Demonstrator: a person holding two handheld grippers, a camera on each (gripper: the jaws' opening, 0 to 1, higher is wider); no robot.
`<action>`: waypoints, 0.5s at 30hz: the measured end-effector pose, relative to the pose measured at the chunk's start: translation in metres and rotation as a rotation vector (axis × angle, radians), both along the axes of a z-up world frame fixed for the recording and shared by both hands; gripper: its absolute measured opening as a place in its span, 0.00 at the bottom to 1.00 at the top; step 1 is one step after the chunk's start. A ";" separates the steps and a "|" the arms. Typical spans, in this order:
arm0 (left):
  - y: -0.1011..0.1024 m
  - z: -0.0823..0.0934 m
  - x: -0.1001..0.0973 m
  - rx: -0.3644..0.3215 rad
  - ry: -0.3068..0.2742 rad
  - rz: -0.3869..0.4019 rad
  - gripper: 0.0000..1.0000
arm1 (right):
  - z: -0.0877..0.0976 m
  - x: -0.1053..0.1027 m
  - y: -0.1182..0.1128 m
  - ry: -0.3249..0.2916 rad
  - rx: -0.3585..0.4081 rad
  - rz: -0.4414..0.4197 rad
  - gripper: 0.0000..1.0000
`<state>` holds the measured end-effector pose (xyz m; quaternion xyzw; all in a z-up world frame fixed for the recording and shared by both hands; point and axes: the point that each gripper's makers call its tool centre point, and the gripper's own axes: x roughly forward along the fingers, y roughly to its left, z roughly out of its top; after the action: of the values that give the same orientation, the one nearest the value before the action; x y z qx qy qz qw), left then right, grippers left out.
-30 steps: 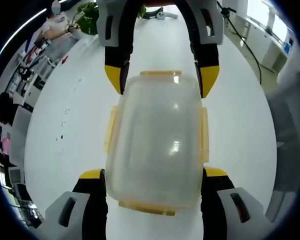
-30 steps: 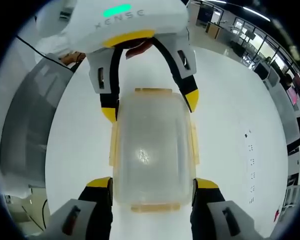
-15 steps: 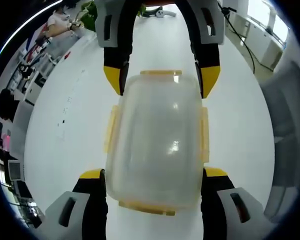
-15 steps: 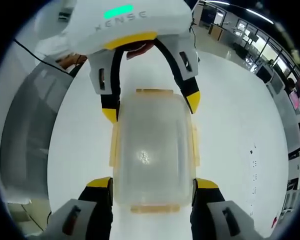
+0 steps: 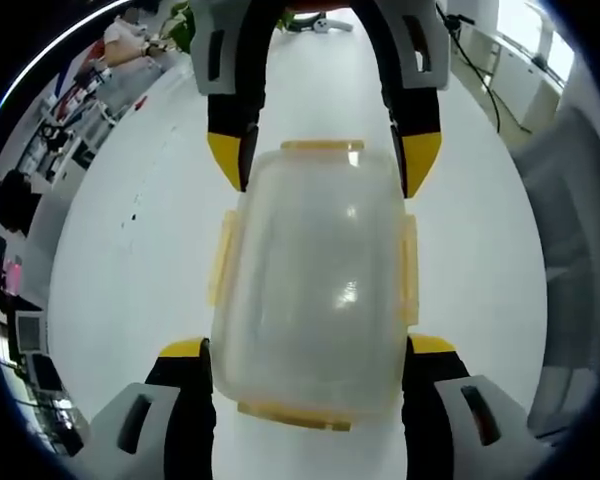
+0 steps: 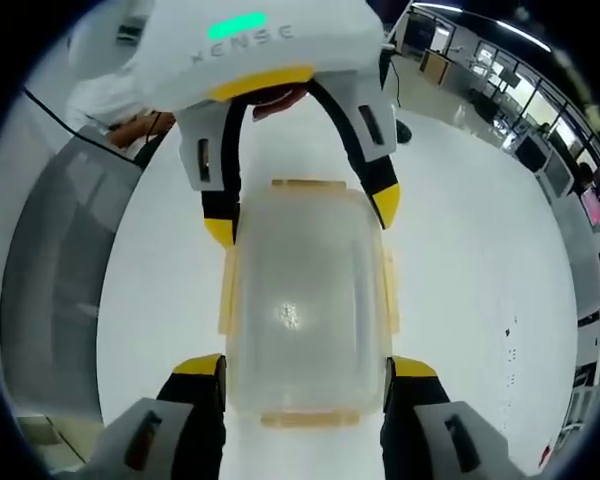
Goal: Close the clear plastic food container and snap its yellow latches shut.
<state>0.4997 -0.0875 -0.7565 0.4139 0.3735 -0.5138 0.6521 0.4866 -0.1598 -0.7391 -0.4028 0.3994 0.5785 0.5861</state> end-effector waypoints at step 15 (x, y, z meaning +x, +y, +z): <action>0.001 0.001 0.020 -0.020 -0.003 0.018 0.75 | 0.001 0.021 0.002 -0.003 0.016 0.011 0.63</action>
<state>0.5198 -0.0865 -0.7558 0.4049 0.3711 -0.5108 0.6614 0.5075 -0.1577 -0.7382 -0.4012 0.3914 0.5844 0.5869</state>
